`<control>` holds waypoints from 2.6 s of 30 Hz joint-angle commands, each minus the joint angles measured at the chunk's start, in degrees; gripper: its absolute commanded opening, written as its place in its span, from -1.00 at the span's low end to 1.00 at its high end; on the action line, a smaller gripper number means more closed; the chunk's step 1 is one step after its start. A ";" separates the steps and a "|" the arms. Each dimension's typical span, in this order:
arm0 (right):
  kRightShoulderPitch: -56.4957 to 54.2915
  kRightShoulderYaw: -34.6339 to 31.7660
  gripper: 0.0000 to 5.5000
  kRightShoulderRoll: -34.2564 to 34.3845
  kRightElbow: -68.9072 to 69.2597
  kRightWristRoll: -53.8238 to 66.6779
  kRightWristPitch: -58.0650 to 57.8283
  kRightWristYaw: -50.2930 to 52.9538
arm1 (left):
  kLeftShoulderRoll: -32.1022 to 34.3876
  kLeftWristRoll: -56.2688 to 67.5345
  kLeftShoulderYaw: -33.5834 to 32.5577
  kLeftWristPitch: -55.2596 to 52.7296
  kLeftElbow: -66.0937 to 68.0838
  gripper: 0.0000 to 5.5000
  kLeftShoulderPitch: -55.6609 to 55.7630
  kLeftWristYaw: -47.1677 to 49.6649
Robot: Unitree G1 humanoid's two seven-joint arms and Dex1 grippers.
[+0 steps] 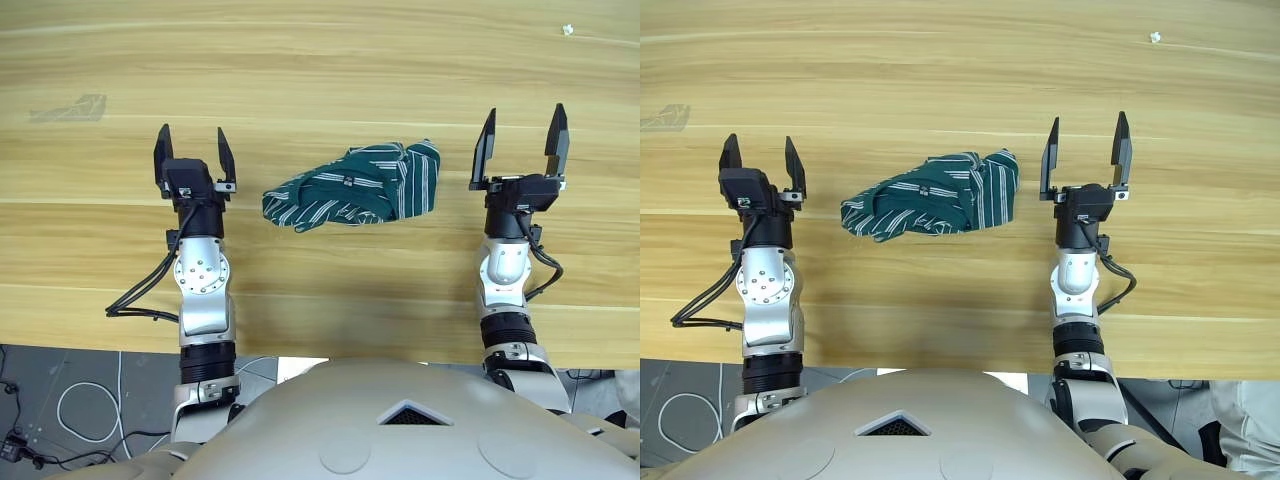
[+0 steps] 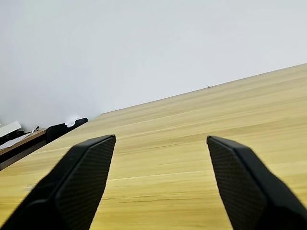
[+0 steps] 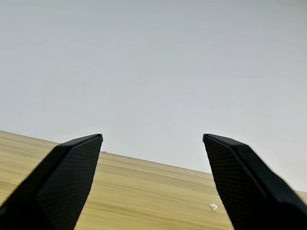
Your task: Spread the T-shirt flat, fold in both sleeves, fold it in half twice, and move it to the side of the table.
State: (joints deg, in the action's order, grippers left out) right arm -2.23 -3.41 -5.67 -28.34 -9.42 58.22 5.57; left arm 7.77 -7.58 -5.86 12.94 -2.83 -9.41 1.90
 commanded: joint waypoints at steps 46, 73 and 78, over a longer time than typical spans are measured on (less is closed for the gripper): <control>-0.80 0.75 0.41 0.61 -1.67 -1.60 0.20 2.72 | 32.23 -12.23 12.15 23.83 2.51 0.29 -2.00 -24.31; -0.34 1.49 0.41 0.98 -1.99 -2.49 -0.13 3.53 | 31.80 -10.85 13.58 24.45 5.19 0.29 1.39 -24.69; -0.32 1.64 0.41 0.98 -1.84 -2.70 -0.09 3.55 | 32.03 -10.45 13.29 24.71 6.12 0.29 2.37 -24.63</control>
State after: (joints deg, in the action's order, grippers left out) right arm -2.63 -1.86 -4.83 -29.97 -11.75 58.37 8.85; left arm 39.41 -18.43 7.46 37.63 2.71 -8.08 -21.98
